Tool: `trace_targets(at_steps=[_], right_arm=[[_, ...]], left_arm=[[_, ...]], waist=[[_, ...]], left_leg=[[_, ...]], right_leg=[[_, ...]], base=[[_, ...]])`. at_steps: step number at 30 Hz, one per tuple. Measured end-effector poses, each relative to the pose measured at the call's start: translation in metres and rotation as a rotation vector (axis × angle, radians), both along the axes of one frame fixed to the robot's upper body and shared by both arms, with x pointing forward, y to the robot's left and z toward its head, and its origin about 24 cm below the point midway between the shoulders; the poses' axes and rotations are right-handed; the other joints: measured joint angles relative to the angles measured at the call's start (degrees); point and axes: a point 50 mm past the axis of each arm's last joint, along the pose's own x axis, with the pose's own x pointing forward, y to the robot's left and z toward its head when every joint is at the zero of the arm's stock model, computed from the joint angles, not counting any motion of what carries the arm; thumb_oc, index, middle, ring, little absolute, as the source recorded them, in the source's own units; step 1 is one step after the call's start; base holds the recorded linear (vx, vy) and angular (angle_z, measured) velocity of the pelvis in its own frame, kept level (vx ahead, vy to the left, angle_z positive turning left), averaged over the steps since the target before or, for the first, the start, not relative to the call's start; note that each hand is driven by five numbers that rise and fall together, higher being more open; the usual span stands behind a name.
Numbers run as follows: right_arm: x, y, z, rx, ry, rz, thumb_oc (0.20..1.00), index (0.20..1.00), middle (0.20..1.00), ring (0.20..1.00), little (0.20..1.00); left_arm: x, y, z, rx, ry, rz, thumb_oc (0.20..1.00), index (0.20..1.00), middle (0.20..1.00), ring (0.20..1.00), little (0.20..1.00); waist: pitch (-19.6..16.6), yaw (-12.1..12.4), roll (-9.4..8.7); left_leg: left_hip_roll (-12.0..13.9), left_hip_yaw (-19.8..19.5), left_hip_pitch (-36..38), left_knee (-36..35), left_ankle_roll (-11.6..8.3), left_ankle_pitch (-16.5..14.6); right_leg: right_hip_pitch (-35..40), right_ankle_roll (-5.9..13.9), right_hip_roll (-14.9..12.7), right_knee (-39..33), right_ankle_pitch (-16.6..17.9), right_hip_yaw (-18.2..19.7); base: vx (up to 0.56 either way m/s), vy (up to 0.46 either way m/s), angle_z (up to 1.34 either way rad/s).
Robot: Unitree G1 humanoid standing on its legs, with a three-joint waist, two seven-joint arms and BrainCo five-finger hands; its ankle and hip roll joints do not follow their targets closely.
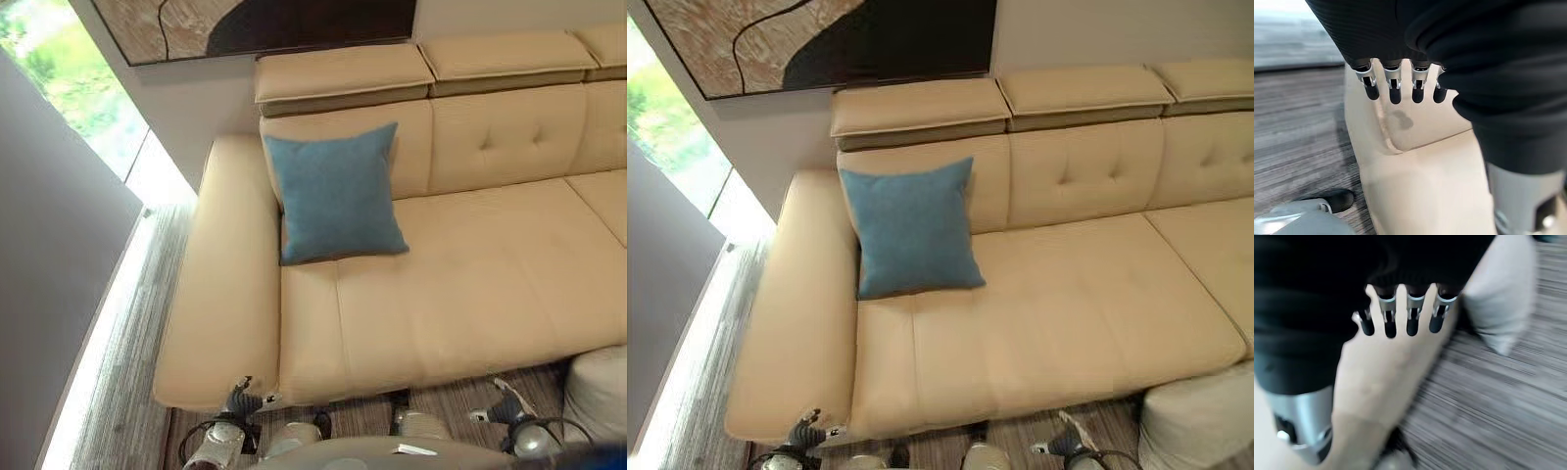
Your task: Pick up all the scattered cushions and arrange them neatly on the sofa.
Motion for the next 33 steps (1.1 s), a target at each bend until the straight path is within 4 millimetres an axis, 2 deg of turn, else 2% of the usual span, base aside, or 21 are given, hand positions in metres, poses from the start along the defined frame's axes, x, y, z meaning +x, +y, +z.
trace_targets(at_steps=[1, 2, 4, 5, 7, 9, 12, 14, 15, 17, 19, 20, 21, 22, 23, 24, 25, 28, 31, 32, 33], right_arm=[[0.005, 0.000, 0.001, -0.003, -0.007, 0.005, 1.000, 1.000, 1.000, 1.000, 1.000], [0.006, 0.002, 0.001, 0.002, -0.011, 0.008, 1.000, 1.000, 1.000, 1.000, 1.000], [0.007, 0.012, -0.003, 0.023, 0.003, 0.006, 1.000, 1.000, 1.000, 1.000, 1.000], [0.013, 0.011, -0.001, 0.019, -0.010, 0.007, 1.000, 1.000, 1.000, 1.000, 1.000], [0.014, 0.011, 0.000, 0.018, -0.011, 0.006, 1.000, 1.000, 1.000, 1.000, 1.000], [0.022, 0.012, 0.001, 0.020, -0.026, 0.017, 1.000, 1.000, 1.000, 1.000, 1.000], [0.031, 0.016, 0.004, 0.032, -0.055, 0.031, 1.000, 1.000, 1.000, 1.000, 1.000], [0.035, 0.021, 0.004, 0.044, -0.067, 0.036, 1.000, 1.000, 1.000, 1.000, 1.000], [0.041, 0.018, 0.007, 0.036, -0.082, 0.035, 1.000, 1.000, 1.000, 1.000, 1.000], [0.033, 0.016, 0.004, 0.040, -0.068, 0.017, 1.000, 1.000, 1.000, 1.000, 1.000], [0.025, 0.014, 0.003, 0.035, -0.052, 0.006, 1.000, 1.000, 1.000, 1.000, 1.000], [0.017, 0.008, 0.002, 0.020, -0.039, -0.012, 1.000, 1.000, 1.000, 1.000, 1.000], [0.016, 0.007, 0.002, 0.017, -0.033, -0.022, 1.000, 1.000, 1.000, 1.000, 1.000], [0.014, 0.007, 0.001, 0.019, -0.026, -0.032, 1.000, 1.000, 1.000, 1.000, 1.000], [0.014, 0.005, 0.001, 0.015, -0.022, -0.040, 1.000, 1.000, 1.000, 1.000, 1.000], [0.011, -0.005, 0.003, -0.014, -0.022, -0.053, 1.000, 1.000, 1.000, 1.000, 1.000], [0.013, -0.007, 0.005, -0.021, -0.026, -0.052, 1.000, 1.000, 1.000, 1.000, 1.000], [0.022, -0.005, 0.007, -0.020, -0.043, -0.048, 1.000, 1.000, 1.000, 1.000, 1.000], [0.040, -0.006, 0.014, -0.027, -0.097, -0.047, 1.000, 1.000, 1.000, 1.000, 1.000], [0.046, -0.005, 0.016, -0.028, -0.115, -0.044, 1.000, 1.000, 1.000, 1.000, 1.000], [0.058, 0.004, 0.017, -0.007, -0.142, -0.036, 1.000, 1.000, 1.000, 1.000, 1.000]], left_arm=[[0.003, -0.003, 0.000, -0.003, -0.006, -0.016, 1.000, 1.000, 1.000, 1.000, 1.000], [0.005, -0.003, 0.001, -0.002, -0.010, -0.019, 1.000, 1.000, 1.000, 1.000, 1.000], [0.011, -0.004, 0.003, 0.001, -0.030, -0.015, 1.000, 1.000, 1.000, 1.000, 1.000], [0.012, -0.004, 0.003, 0.008, -0.026, -0.028, 1.000, 1.000, 1.000, 1.000, 1.000], [0.014, 0.000, 0.004, 0.031, -0.018, -0.045, 1.000, 1.000, 1.000, 1.000, 1.000], [0.003, 0.005, 0.001, 0.042, 0.018, -0.036, 1.000, 1.000, 1.000, 1.000, 1.000], [-0.009, 0.013, -0.001, 0.056, 0.043, -0.015, 1.000, 1.000, 1.000, 1.000, 1.000], [-0.015, 0.020, 0.000, 0.073, 0.056, -0.013, 1.000, 1.000, 1.000, 1.000, 1.000], [-0.021, 0.016, -0.004, 0.061, 0.081, -0.007, 1.000, 1.000, 1.000, 1.000, 1.000], [-0.025, 0.014, -0.005, 0.056, 0.087, -0.004, 1.000, 1.000, 1.000, 1.000, 1.000], [-0.025, 0.016, -0.004, 0.063, 0.087, 0.000, 1.000, 1.000, 1.000, 1.000, 1.000], [-0.016, 0.014, -0.003, 0.062, 0.071, -0.012, 1.000, 1.000, 1.000, 1.000, 1.000], [-0.012, 0.012, -0.002, 0.058, 0.062, -0.018, 1.000, 1.000, 1.000, 1.000, 1.000], [-0.006, 0.010, -0.001, 0.058, 0.048, -0.021, 1.000, 1.000, 1.000, 1.000, 1.000], [-0.005, 0.009, -0.001, 0.056, 0.044, -0.020, 1.000, 1.000, 1.000, 1.000, 1.000], [-0.003, 0.002, -0.002, 0.038, 0.039, -0.022, 1.000, 1.000, 1.000, 1.000, 1.000], [-0.003, -0.001, -0.003, 0.030, 0.040, -0.022, 1.000, 1.000, 1.000, 1.000, 1.000], [0.012, -0.009, 0.000, 0.012, 0.006, -0.046, 1.000, 1.000, 1.000, 1.000, 1.000], [0.038, -0.024, 0.008, -0.006, -0.057, -0.118, 1.000, 1.000, 1.000, 1.000, 1.000], [0.047, -0.029, 0.012, -0.004, -0.079, -0.151, 1.000, 1.000, 1.000, 1.000, 1.000], [0.051, -0.032, 0.013, -0.002, -0.091, -0.179, 1.000, 1.000, 1.000, 1.000, 1.000]], waist=[[0.3, -0.2, 0.85], [0.4, -0.6, 1.26], [1.3, -0.2, 4.27], [2.1, -0.3, 5.51], [3.0, 0.5, 6.17], [3.2, 3.3, 6.15], [2.8, 5.7, 5.30], [1.7, 7.1, 2.82], [2.1, 6.2, 3.90], [1.1, 6.1, 4.06], [0.8, 6.1, 4.46], [0.8, 5.7, 4.98], [1.0, 5.7, 4.77], [1.6, 5.9, 3.61], [1.9, 5.7, 2.47], [1.5, 4.7, 3.46], [1.5, 4.5, 3.92], [1.9, 3.0, 3.86], [3.3, 1.1, 4.81], [3.9, 1.4, 5.34], [5.1, 2.4, 5.13]], left_leg=[[0.4, 0.9, -1.2, 0.0, 1.61, 0.5], [0.4, 1.5, -1.9, -0.3, 2.47, 0.7], [2.2, 2.9, -2.2, -3.0, 3.83, 3.2], [3.2, 3.1, -2.5, -3.9, 4.22, 5.1], [4.0, 3.8, -2.5, -6.3, 3.80, 7.8], [5.6, 6.9, -2.2, -6.3, 3.79, 8.1], [8.5, 10.4, -2.1, -8.4, 2.14, 9.4], [9.0, 11.4, -3.7, -9.2, -0.42, 10.0], [10.9, 10.2, -3.8, -9.7, -2.10, 12.1], [13.3, 10.4, -3.7, -10.2, -4.27, 12.8], [15.5, 9.9, -5.1, -8.7, -6.61, 13.3], [17.0, 8.8, -7.2, -7.8, -8.87, 15.1], [17.0, 8.1, -7.7, -7.8, -10.37, 17.3], [15.6, 5.0, -7.8, -7.1, -11.05, 18.8], [13.3, 2.1, -7.3, -5.8, -10.81, 16.6], [9.7, -2.4, -5.4, -5.1, -10.12, 13.2], [8.4, -4.1, -4.0, -5.2, -9.73, 12.3], [6.3, -5.4, 0.4, -7.1, -6.35, 9.4], [6.8, -4.9, 0.7, -8.2, -4.80, 6.9], [6.6, -5.0, 0.4, -8.8, -3.29, 6.0], [4.9, -3.0, 0.3, -10.3, -1.48, 7.2]], right_leg=[[-0.9, 3.45, -0.1, -0.3, -2.5, 0.9], [-1.4, 3.50, -0.1, 0.5, -1.9, 0.9], [-3.4, 3.31, 2.3, 6.4, -3.4, 0.6], [-3.5, 3.46, 3.7, 11.8, -7.0, 1.0], [-1.9, 2.66, 5.1, 18.7, -13.3, 1.9], [4.8, 2.23, 4.5, 21.2, -20.6, -1.6], [7.3, 2.83, 5.3, 23.9, -23.9, -2.6], [9.7, 1.32, 5.5, 16.3, -25.5, -3.5], [11.3, -1.63, 7.8, 12.6, -23.1, -4.3], [11.6, -3.98, 10.6, 10.9, -22.3, -3.8], [10.2, -6.26, 13.0, 12.5, -22.7, -3.8], [6.8, -9.03, 14.3, 16.0, -23.8, -4.2], [6.0, -9.93, 14.2, 16.4, -23.4, -4.1], [5.5, -10.65, 13.1, 16.4, -22.3, -3.1], [5.5, -10.64, 12.2, 15.6, -21.3, -1.4], [6.1, -9.92, 12.0, 11.6, -17.7, 0.3], [6.5, -9.43, 12.4, 9.8, -16.0, 1.7], [7.5, -8.53, 13.2, 5.1, -11.9, 4.7], [6.7, -6.80, 14.3, 2.1, -8.8, 7.5], [4.3, -5.71, 14.7, 2.5, -7.7, 9.6], [1.4, -4.17, 13.2, 2.6, -6.6, 12.2]], base=[[-0.16, 0.074, -0.55], [-0.29, 0.079, -0.58], [-0.31, 0.080, -0.39], [-0.20, 0.048, -0.06], [-0.19, 0.013, -0.15], [-0.22, -0.096, -0.72], [-0.15, -0.142, -0.75], [-0.10, -0.174, -0.62], [-0.08, -0.183, -0.27], [-0.11, -0.202, -0.13], [-0.24, -0.197, -0.09], [-0.24, -0.142, -0.06], [-0.20, -0.062, -0.23], [-0.10, -0.014, -0.41], [-0.15, -0.001, -0.63], [-0.12, 0.029, -0.71], [-0.11, 0.064, -0.79], [-0.10, 0.121, -0.52], [-0.19, 0.227, -0.55], [-0.24, 0.245, -1.34], [-0.22, 0.163, -1.62]])
